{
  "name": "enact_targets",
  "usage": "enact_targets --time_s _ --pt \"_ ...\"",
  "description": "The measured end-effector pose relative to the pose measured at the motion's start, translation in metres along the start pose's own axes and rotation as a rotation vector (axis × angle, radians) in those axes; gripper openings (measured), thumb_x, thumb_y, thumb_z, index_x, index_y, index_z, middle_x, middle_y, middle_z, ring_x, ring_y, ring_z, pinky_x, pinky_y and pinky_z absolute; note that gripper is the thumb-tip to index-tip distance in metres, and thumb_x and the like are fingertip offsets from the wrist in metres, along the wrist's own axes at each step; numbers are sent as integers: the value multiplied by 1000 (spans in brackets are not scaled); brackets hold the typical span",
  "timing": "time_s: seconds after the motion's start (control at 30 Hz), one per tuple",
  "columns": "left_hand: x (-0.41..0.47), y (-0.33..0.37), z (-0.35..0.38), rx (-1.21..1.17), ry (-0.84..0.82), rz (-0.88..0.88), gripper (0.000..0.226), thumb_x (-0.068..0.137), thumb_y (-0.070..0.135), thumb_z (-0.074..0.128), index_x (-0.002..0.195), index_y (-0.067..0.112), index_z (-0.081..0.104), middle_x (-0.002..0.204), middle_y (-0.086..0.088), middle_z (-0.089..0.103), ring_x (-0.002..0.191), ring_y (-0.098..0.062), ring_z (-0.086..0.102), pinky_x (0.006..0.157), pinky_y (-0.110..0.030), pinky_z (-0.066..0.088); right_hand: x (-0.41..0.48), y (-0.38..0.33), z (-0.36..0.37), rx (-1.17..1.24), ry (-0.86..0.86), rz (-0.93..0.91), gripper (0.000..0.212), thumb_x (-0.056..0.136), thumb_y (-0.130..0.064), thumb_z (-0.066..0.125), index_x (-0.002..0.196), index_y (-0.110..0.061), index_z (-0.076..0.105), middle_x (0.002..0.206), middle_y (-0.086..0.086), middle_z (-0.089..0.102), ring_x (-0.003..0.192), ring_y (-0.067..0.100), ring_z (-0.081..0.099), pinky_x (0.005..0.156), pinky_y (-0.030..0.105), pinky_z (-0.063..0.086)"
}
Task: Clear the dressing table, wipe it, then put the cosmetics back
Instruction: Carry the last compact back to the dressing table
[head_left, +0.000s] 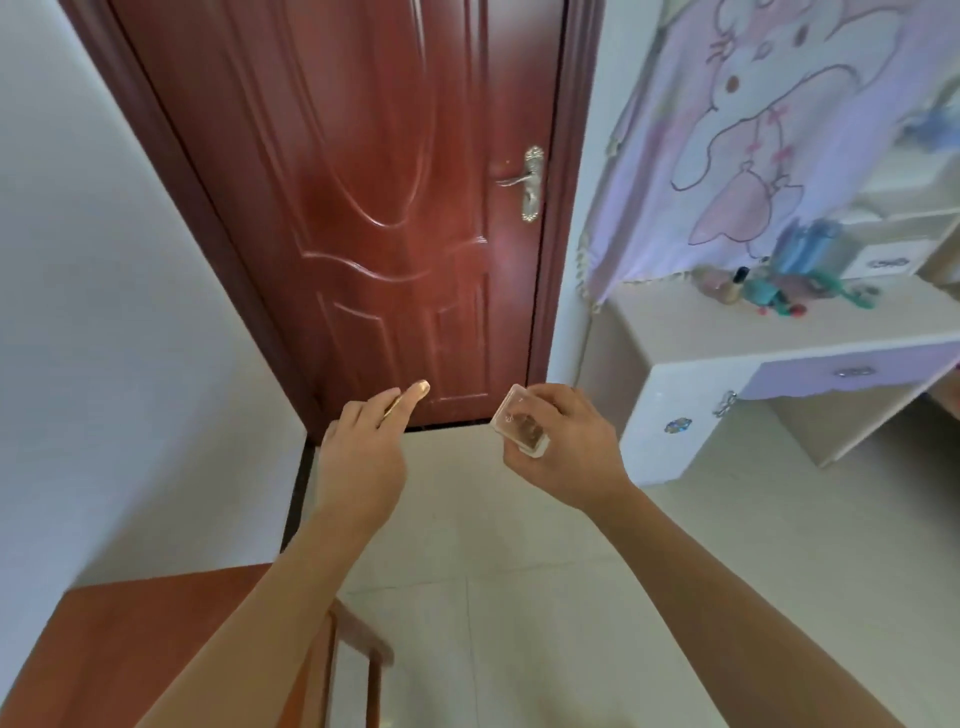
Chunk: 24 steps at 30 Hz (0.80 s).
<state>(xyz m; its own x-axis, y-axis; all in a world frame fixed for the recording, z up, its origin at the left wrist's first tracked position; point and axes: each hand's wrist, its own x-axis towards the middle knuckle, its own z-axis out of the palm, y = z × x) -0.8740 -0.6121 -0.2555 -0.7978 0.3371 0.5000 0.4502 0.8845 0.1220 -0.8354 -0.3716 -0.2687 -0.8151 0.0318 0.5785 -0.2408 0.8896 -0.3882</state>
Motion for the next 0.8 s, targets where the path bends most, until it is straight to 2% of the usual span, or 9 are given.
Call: enact_targets --time_s 0.07,0.2,0.33,0.43,0.53,0.8 --pt "19 45 17 -20 -8 51 63 79 -2 41 135 23 56 117 1 65 85 -26 56 70 -43 52 -11 39 -29 -56 24 63 33 68 -42 69 99 -31 70 107 -10 62 97 17 60 61 28 54" --pt "52 151 49 -75 -61 118 59 79 2 44 132 24 58 114 6 65 83 -24 56 67 -39 50 -39 122 -96 -108 82 135 32 66 -39 70 97 -31 70 103 -8 64 92 20 62 59 29 54" --pt "82 258 79 -154 -21 234 58 77 -2 54 130 23 59 112 4 67 75 -25 57 59 -36 44 -68 206 -156 -170 137 233 31 60 -38 71 91 -30 71 100 -9 65 89 20 63 56 26 52" --pt "100 324 100 -224 -48 276 64 76 -6 63 131 25 52 107 1 68 73 -26 57 59 -35 41 -84 262 -191 -209 148 330 30 58 -39 74 87 -31 73 97 -9 66 88 19 62 57 25 50" --pt "115 371 120 -271 -90 304 68 74 -7 66 130 27 48 103 0 68 73 -27 58 60 -36 42 -94 306 -215 -215 183 414 29 57 -38 80 85 -33 74 96 -11 66 89 19 62 57 24 48" --pt "192 453 200 -294 -196 393 58 82 -4 59 132 24 54 109 2 67 79 -29 59 63 -42 48 -70 421 -233 -242 237 488 28 58 -37 79 85 -32 75 96 -10 67 87 18 64 56 28 52"
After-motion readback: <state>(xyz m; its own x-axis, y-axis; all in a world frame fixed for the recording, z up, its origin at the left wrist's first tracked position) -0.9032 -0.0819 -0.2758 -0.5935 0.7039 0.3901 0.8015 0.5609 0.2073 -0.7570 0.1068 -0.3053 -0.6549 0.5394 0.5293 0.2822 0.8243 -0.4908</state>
